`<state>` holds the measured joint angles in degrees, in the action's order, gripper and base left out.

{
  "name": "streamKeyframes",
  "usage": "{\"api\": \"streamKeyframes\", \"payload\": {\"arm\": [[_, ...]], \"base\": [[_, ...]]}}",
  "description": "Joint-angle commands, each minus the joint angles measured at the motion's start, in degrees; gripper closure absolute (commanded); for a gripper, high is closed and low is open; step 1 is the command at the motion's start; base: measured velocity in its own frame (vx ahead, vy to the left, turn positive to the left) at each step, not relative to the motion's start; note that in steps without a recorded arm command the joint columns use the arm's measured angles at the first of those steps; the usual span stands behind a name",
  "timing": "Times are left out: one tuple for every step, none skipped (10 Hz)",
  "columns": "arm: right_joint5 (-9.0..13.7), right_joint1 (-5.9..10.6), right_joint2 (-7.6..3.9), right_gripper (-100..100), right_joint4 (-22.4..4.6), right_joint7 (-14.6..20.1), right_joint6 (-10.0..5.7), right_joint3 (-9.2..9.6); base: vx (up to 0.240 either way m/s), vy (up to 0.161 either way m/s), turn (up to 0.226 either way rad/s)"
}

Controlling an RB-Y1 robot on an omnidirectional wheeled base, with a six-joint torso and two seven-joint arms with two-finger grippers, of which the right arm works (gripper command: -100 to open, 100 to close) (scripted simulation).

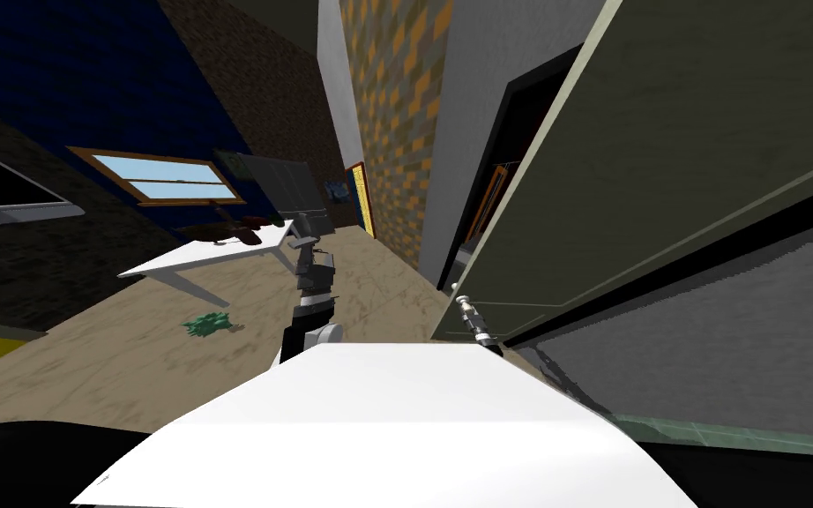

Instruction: Pull the door open

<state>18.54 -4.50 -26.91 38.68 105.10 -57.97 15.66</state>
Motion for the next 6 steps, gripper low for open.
{"api": "streamKeyframes", "payload": {"arm": [[-0.7,-1.13,-0.85,100,-0.1,1.2,-1.55,0.79],[-1.1,-1.5,-1.37,100,-0.3,1.9,-2.51,1.27],[-1.5,-1.84,-1.84,100,-0.6,2.6,-3.38,1.69],[-1.8,-2.11,-2.21,100,-0.7,3.2,-4.08,2.04],[-2.1,-2.4,-2.62,100,-0.9,3.8,-4.83,2.41],[-1.9,-1.9,-2.29,100,-1.4,3.4,-4.57,2.26]], "base": [[-0.222,-0.061,0.114],[-0.197,-0.073,0.11],[-0.198,-0.078,0.113],[-0.192,-0.037,0.102],[-0.188,-0.044,0.065],[-0.086,-0.024,0.014]]}}
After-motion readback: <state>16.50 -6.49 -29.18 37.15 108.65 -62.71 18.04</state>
